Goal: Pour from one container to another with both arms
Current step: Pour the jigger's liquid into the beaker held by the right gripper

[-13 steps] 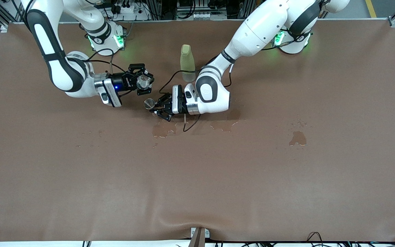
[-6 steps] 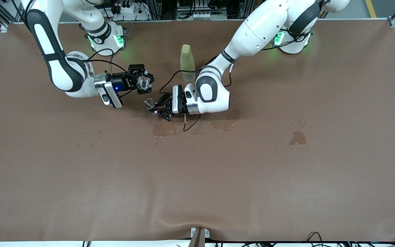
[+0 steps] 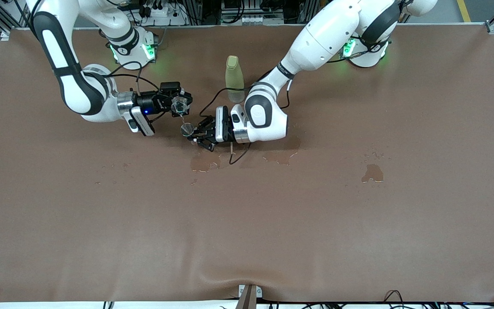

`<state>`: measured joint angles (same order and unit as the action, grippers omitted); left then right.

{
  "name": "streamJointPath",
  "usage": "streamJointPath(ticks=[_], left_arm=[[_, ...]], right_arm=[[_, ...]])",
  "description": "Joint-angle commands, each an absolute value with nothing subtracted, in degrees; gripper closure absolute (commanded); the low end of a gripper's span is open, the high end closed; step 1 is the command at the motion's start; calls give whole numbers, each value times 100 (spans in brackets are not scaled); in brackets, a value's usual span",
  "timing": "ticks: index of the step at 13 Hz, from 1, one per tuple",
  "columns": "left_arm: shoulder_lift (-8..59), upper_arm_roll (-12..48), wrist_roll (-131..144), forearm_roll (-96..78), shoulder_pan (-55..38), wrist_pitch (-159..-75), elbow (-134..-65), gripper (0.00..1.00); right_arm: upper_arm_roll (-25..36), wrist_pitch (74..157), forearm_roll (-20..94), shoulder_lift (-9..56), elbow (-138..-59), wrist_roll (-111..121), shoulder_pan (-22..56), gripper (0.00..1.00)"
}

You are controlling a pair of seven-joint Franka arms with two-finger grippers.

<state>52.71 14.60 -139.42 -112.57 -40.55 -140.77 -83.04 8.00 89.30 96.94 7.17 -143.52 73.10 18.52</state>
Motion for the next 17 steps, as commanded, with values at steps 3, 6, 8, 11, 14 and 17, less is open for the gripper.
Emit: streamJointPath(ticks=[3, 6, 8, 11, 14, 17], left_arm=[[5247, 1450, -13975, -11338, -4096, -14124, -8297, 100], [5247, 1450, -13966, -11347, -4104, -14124, -8297, 100], [5247, 1450, -13966, -11426, -4122, -14124, -8297, 100], [5247, 1450, -13966, -11452, -4148, -14124, -8297, 100], [5247, 1450, -13966, -11452, -4140, -14124, -8297, 100], [5247, 1450, -13966, -11452, -4140, -14124, -8297, 100]], right_arm=[[826, 8982, 9826, 492, -14414, 6821, 1890, 100], [826, 8974, 9826, 501, -14405, 6452, 1890, 100], [826, 8974, 9826, 492, -14405, 6338, 1890, 100], [826, 8965, 9826, 492, -14405, 6083, 1890, 100], [826, 8930, 9826, 501, -14405, 5732, 1890, 100], [835, 8842, 9826, 501, -14405, 5476, 1890, 100]])
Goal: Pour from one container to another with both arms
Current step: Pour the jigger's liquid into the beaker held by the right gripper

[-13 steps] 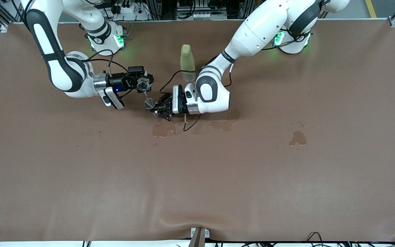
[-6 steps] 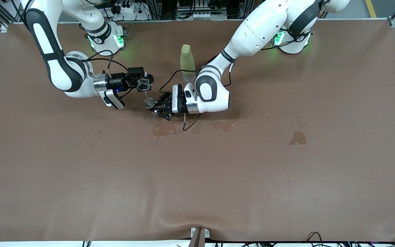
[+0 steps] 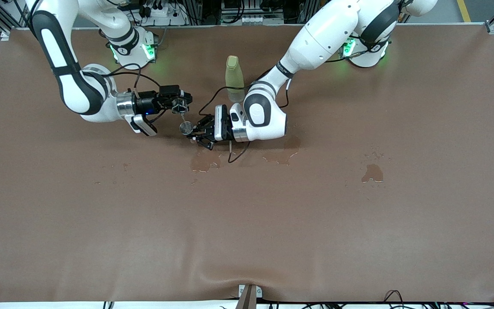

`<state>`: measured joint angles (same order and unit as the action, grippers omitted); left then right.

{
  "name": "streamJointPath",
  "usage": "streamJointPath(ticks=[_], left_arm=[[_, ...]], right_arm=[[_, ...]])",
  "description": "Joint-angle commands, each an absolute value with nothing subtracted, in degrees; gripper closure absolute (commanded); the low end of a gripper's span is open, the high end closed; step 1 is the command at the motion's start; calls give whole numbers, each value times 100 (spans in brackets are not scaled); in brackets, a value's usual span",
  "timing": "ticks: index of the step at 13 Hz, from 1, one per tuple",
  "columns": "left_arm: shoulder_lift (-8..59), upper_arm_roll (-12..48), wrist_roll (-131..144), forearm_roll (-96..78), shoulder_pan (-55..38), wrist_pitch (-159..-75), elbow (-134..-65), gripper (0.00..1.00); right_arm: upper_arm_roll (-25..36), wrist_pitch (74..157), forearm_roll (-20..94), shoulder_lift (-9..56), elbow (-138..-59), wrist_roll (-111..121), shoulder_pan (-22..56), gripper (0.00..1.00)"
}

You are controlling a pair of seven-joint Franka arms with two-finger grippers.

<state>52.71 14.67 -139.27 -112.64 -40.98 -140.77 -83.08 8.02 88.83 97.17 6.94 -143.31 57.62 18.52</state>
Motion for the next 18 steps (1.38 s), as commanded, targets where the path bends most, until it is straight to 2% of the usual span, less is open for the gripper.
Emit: streamJointPath(ticks=[1, 12, 18], left_arm=[[5247, 1450, -13966, -11452, -4140, -14124, -8297, 100], [5238, 1450, -13966, -11461, -4131, -14124, -8341, 100], [5221, 1459, -13957, -11461, -4096, -14124, -8385, 100]], right_arm=[[835, 8842, 9826, 501, -14405, 5432, 1890, 100], [853, 8728, 9879, 510, -14344, 3947, 1811, 100], [879, 8789, 9888, 545, -14098, 3894, 1758, 100]])
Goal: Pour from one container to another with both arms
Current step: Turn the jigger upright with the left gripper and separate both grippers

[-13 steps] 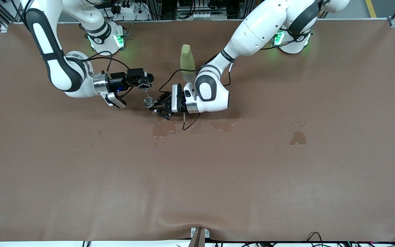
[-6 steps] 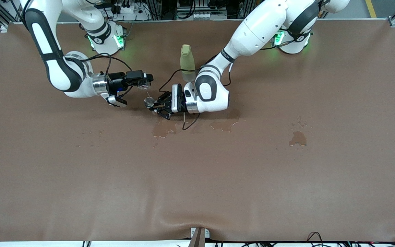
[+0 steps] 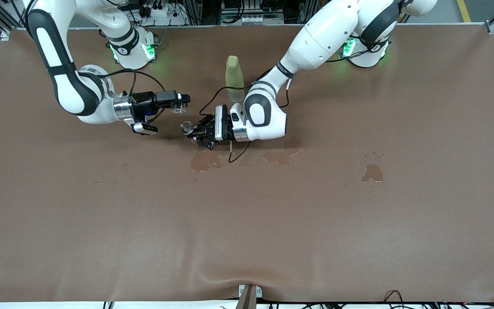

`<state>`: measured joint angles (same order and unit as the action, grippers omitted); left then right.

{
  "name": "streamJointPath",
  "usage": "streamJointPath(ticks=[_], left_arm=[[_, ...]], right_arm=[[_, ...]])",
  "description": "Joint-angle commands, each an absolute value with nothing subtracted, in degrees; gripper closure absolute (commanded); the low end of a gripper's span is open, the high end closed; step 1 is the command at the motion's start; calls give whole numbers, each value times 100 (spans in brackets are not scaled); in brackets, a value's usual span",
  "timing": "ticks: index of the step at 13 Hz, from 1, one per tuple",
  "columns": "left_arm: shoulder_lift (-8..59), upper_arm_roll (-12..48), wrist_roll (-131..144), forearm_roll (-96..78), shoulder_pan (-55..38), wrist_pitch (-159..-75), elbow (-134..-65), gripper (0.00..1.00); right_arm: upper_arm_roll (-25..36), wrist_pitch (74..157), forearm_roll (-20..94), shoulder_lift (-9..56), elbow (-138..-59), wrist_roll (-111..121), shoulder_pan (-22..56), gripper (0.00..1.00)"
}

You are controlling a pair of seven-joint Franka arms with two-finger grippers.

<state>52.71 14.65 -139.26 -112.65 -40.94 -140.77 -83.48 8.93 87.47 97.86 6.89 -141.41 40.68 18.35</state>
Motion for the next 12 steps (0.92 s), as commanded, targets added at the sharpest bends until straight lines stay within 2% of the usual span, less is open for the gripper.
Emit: streamJointPath(ticks=[1, 4, 7, 9, 12], left_arm=[[5212, 1459, -13948, -11461, -4087, -14124, -8393, 100], [5055, 1450, -13975, -11400, -3982, -14124, -8621, 100], [4642, 1476, -13983, -11015, -3622, -14002, -9200, 100], [4326, 1512, -13983, -10846, -3385, -13870, -9587, 100], [3694, 1512, -13983, -10670, -2946, -13537, -10368, 100]], right_arm=[[879, 8789, 9888, 545, -14098, 3894, 1758, 100], [888, 8745, 9809, 554, -14080, 4059, 1758, 100], [931, 8736, 9267, 510, -13827, 5662, 1504, 100], [1247, 8649, 8660, 501, -13449, 6676, 1398, 100], [1721, 7965, 7729, 527, -12650, 7399, 1187, 100]])
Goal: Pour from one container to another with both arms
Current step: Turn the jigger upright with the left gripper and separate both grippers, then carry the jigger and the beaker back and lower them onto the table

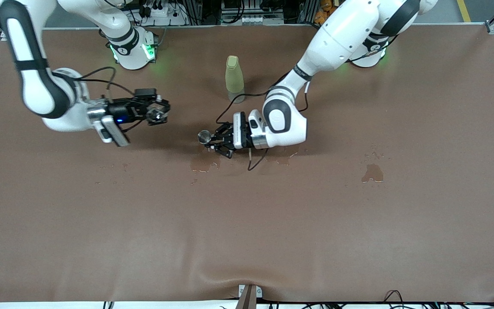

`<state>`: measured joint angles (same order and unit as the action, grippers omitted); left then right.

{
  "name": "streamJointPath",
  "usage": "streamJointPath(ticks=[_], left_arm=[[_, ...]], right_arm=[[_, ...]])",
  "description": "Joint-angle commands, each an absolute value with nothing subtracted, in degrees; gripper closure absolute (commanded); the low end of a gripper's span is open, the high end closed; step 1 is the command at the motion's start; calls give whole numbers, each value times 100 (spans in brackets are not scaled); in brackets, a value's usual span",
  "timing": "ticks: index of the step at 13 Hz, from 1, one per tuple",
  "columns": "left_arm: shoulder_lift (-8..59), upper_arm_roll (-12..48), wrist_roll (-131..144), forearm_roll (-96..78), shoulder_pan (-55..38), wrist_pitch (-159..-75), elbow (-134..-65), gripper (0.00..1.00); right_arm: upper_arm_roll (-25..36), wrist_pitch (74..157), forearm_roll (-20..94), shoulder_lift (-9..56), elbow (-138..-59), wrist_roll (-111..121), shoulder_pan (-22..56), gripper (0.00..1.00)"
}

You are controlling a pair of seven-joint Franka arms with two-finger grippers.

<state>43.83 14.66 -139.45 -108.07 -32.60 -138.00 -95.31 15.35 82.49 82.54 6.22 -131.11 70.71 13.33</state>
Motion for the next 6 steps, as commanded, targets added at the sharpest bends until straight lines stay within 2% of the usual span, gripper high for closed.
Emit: streamJointPath(ticks=[1, 4, 6], left_arm=[[3465, 1512, -13983, -10592, -2779, -13387, -10667, 100], [2867, 1512, -13992, -10171, -1954, -12677, -11590, 100], [2725, 1512, -14141, -9478, -1234, -12132, -11995, 100]], right_arm=[[1862, 7806, 7404, 536, -12352, 7635, 1091, 100], [1916, 7366, 6761, 589, -11744, 8653, 485, 100], [1916, 7304, 6505, 615, -11506, 9540, 186, 100]])
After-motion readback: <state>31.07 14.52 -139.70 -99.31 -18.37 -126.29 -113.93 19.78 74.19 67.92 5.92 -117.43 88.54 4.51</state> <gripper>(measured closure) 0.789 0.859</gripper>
